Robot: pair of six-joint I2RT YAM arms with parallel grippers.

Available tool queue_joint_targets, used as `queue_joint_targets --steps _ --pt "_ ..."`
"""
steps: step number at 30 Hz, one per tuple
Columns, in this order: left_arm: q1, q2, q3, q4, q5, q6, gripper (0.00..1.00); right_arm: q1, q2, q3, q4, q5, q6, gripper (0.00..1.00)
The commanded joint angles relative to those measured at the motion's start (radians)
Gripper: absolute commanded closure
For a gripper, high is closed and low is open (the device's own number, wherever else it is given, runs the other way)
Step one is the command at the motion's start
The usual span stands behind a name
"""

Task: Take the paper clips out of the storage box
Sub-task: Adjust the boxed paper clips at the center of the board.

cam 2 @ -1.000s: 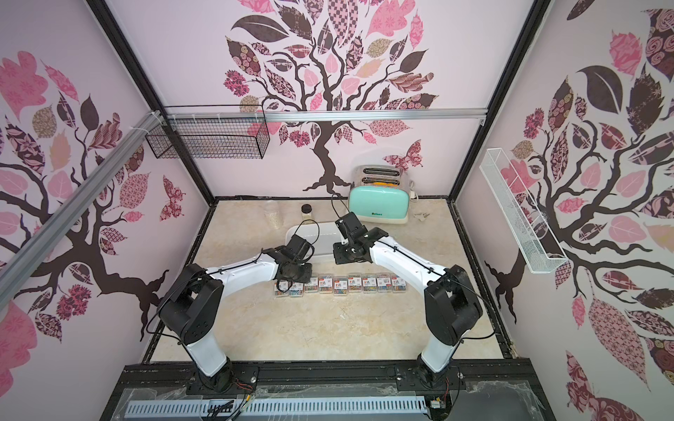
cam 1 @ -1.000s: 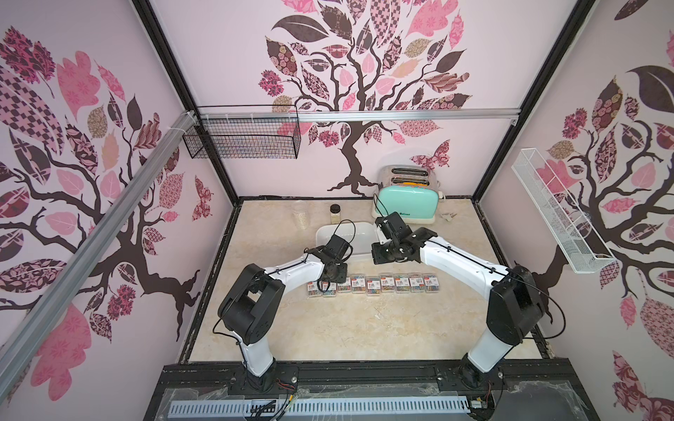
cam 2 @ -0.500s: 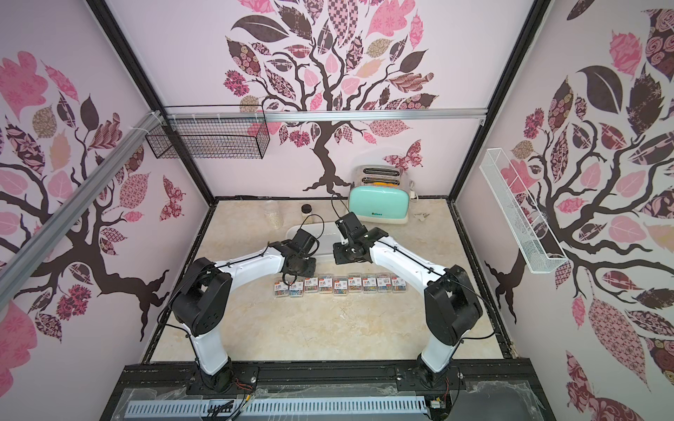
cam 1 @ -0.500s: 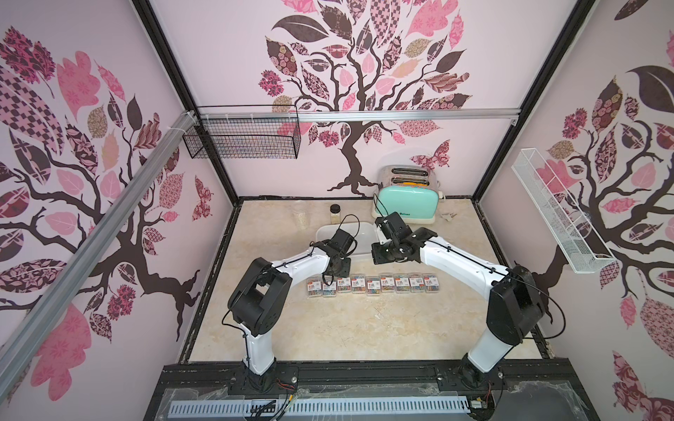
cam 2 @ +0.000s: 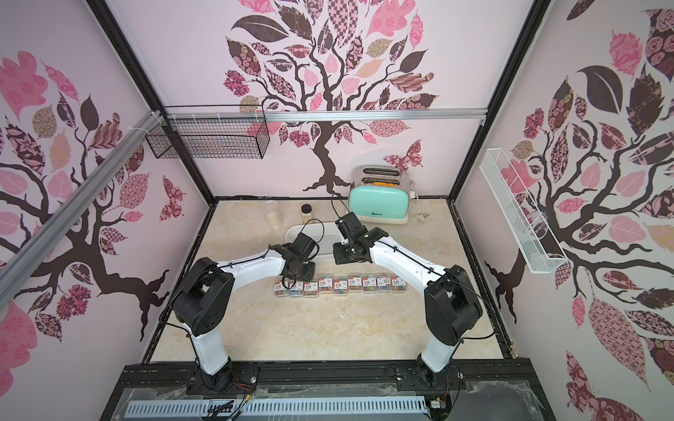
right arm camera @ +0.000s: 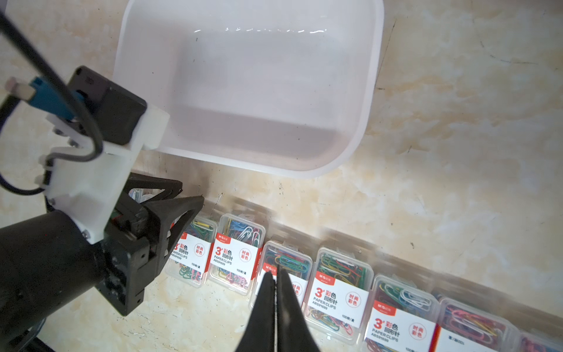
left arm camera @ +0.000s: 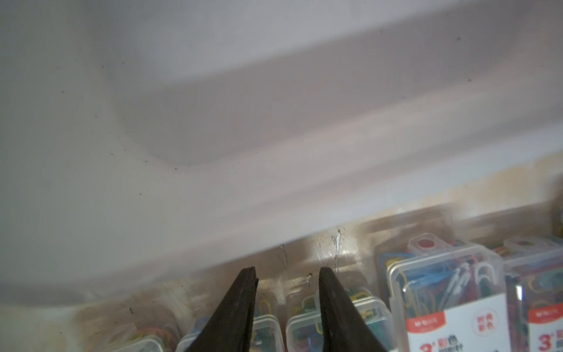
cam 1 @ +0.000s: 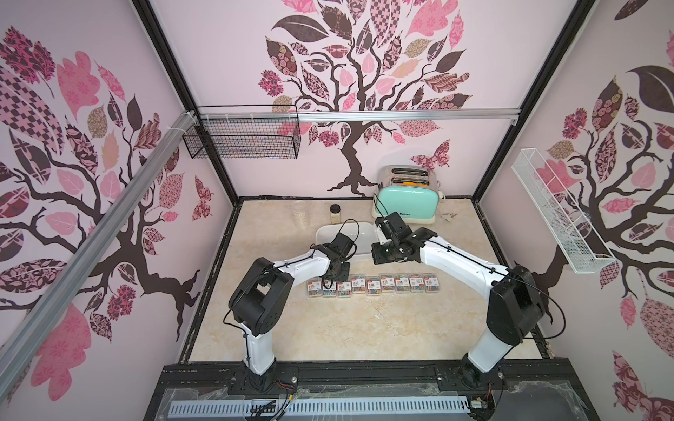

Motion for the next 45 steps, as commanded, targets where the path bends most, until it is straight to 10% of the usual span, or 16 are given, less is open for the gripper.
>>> queue_joint_targets --steps 1,16,25,45 --pt "-0.006 -0.028 0.0 0.001 -0.013 -0.01 0.57 0.002 -0.06 -0.007 0.006 -0.001 0.001 0.92" --pt "0.003 -0.225 0.064 -0.063 -0.107 0.006 0.28 0.006 -0.03 -0.021 -0.011 -0.07 0.005 0.73" --pt "0.003 -0.5 -0.119 -0.099 -0.089 -0.055 0.2 0.06 0.072 0.018 0.004 -0.083 0.011 1.0" --pt "0.003 -0.809 -0.296 -0.205 -0.061 -0.141 0.02 0.085 0.307 0.098 0.096 -0.057 0.022 1.0"
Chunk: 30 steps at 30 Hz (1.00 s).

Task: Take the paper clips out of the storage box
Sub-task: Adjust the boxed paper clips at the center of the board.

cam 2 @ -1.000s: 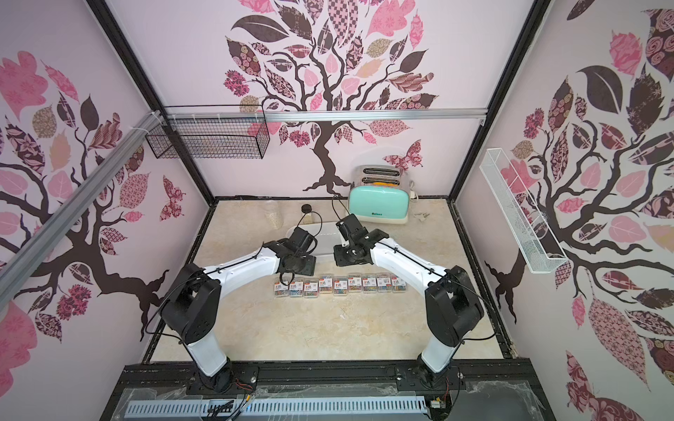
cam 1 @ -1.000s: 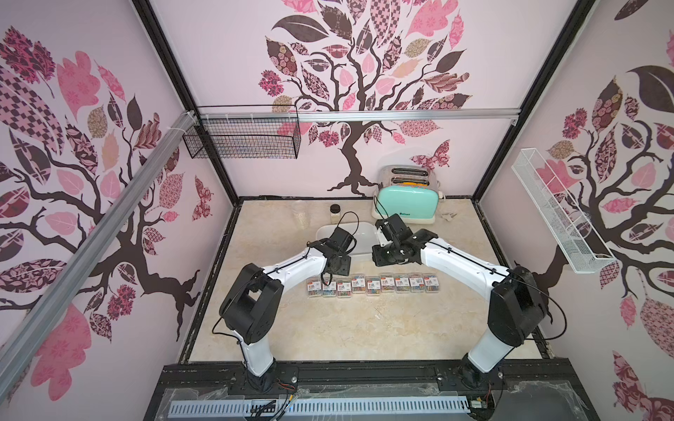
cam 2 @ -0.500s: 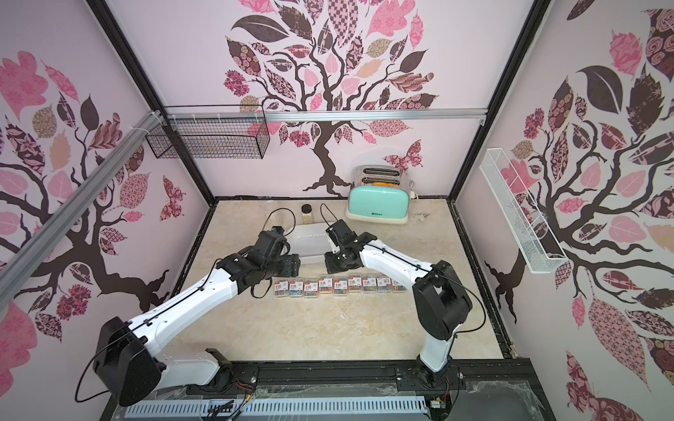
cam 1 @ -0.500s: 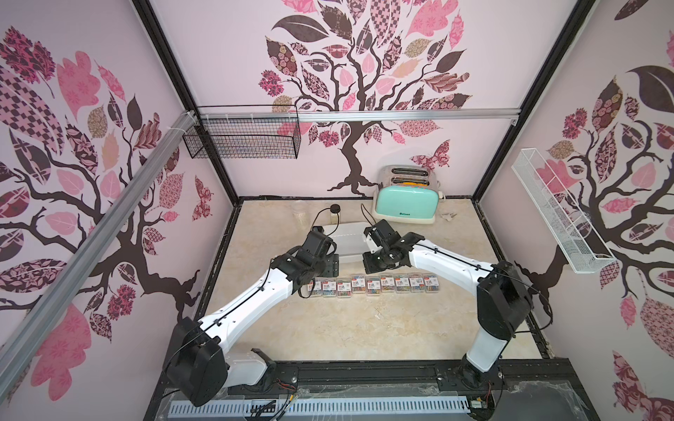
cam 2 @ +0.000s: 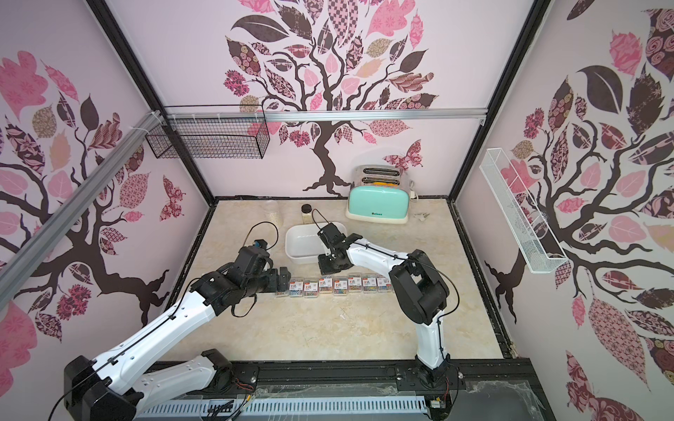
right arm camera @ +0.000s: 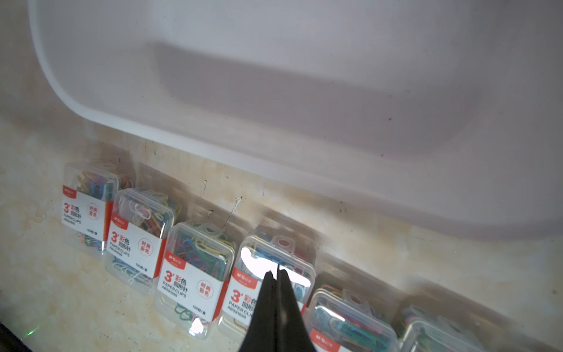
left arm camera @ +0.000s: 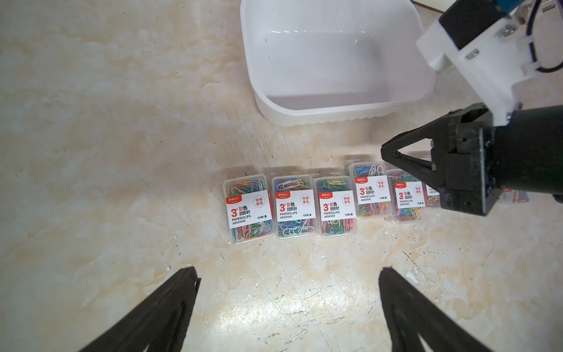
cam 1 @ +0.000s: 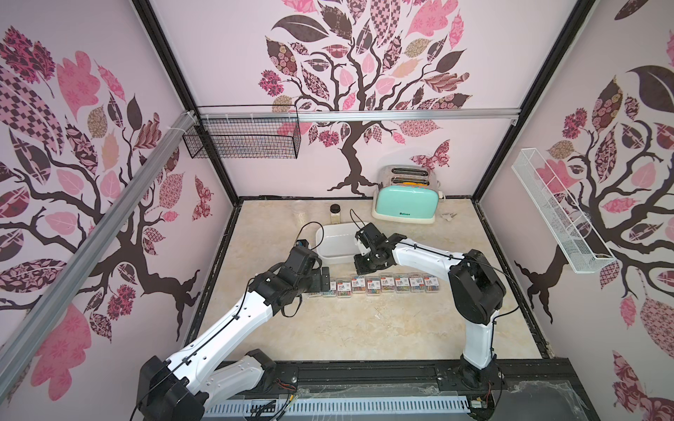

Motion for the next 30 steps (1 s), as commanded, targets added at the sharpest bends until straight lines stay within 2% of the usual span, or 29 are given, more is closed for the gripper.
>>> queue_joint_targets --steps 1,13,30 --pt "0.004 -0.022 -0.012 -0.011 0.011 -0.013 0.02 0.006 0.044 0.026 0.036 0.022 0.006 1.0" --pt "0.004 -0.005 -0.012 -0.007 0.019 -0.005 0.02 0.01 0.093 0.027 0.042 0.03 0.004 1.0" --pt "0.004 0.037 0.008 0.018 0.02 0.007 0.02 0.024 0.083 0.018 0.012 0.043 0.007 1.0"
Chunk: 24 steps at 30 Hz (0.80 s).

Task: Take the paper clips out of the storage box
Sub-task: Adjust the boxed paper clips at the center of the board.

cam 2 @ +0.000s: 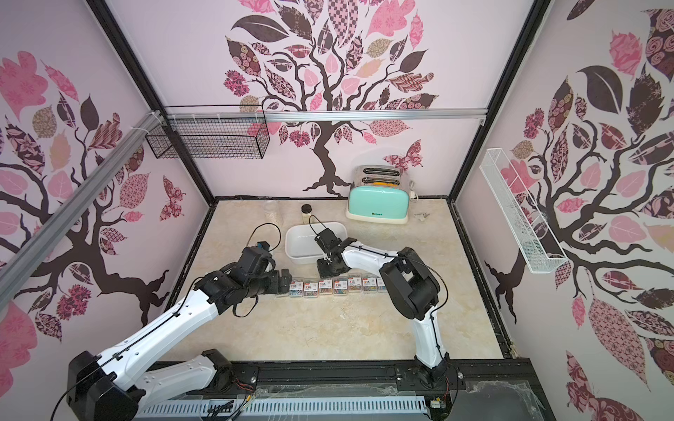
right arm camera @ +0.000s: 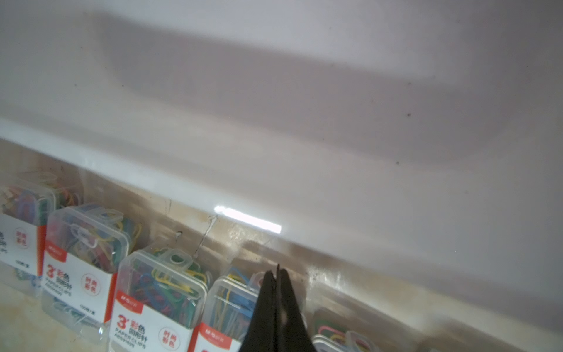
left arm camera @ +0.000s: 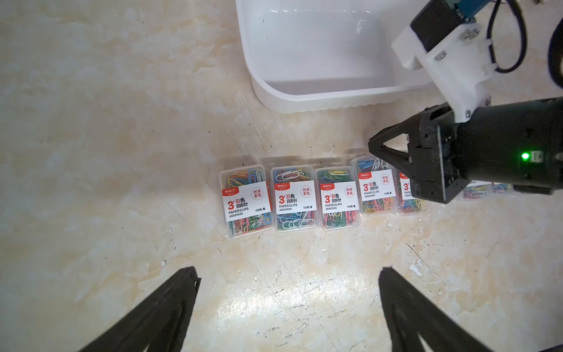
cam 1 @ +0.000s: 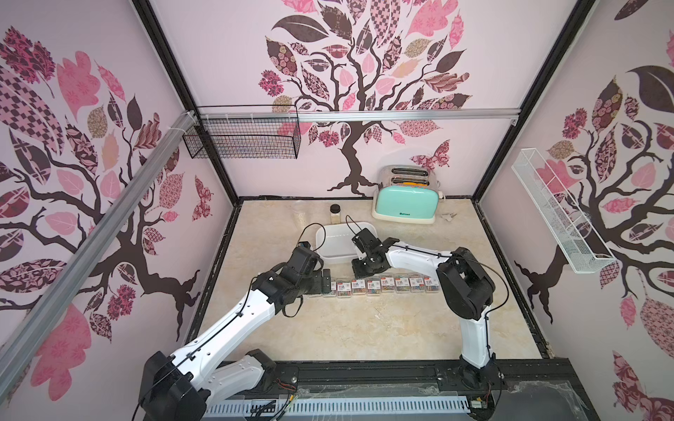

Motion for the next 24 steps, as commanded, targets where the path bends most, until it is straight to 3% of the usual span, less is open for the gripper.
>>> queue_joint_targets --steps 1,21,24 --pt "0.004 0.002 0.011 0.018 0.001 0.006 0.02 0.01 0.018 0.011 -0.01 -0.002 0.009 1.0" --pt "0.004 0.016 0.03 0.025 -0.008 0.014 0.02 0.009 -0.053 0.057 -0.044 0.047 -0.016 1.0" --pt "0.003 0.014 0.038 0.025 -0.009 0.017 0.02 0.01 -0.101 0.054 -0.062 0.059 -0.019 0.86"
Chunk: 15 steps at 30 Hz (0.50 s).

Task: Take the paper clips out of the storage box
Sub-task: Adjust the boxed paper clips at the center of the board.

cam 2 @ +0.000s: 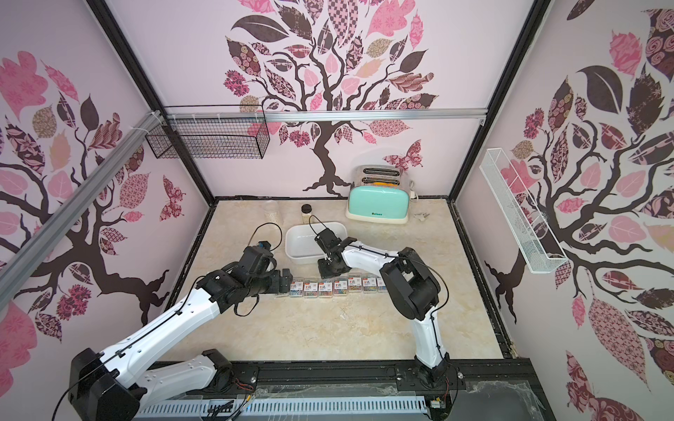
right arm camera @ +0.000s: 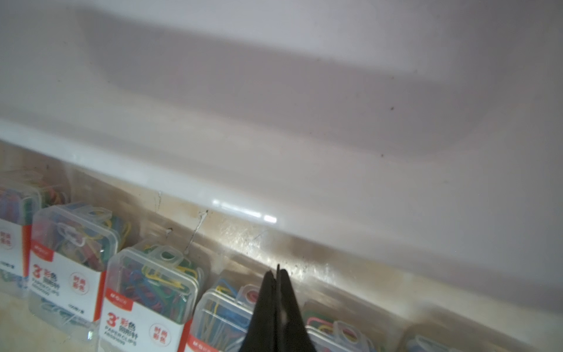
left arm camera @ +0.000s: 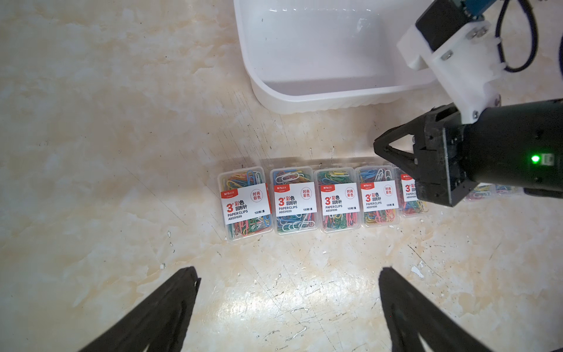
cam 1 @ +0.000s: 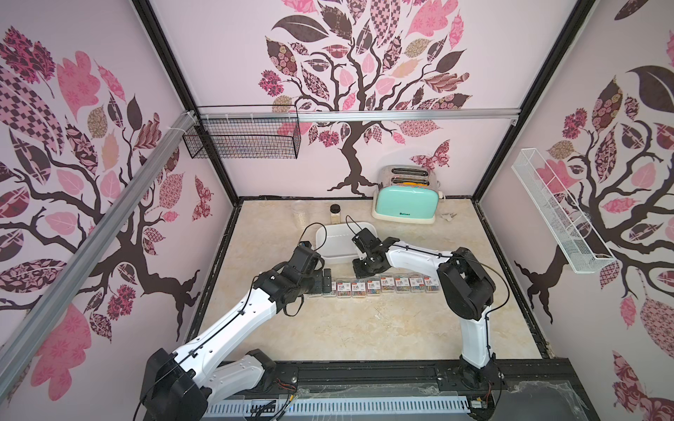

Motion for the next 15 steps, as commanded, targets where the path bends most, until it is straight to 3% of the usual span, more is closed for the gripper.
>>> queue_joint_targets --steps 1,5,8,15 --pt "0.004 0.004 0.032 0.017 -0.008 0.013 0.02 0.009 -0.103 0.037 -0.041 0.028 -0.017 0.81" --pt "0.004 0.003 0.034 0.016 0.013 0.011 0.02 0.009 -0.166 0.007 -0.09 0.031 -0.012 0.7" --pt "0.004 -0.001 0.036 0.002 0.021 0.01 0.02 0.01 -0.244 -0.059 -0.11 0.019 0.009 0.68" --pt "0.004 -0.03 0.042 -0.049 0.035 -0.017 0.02 0.046 -0.415 -0.259 -0.158 0.011 0.05 0.83"
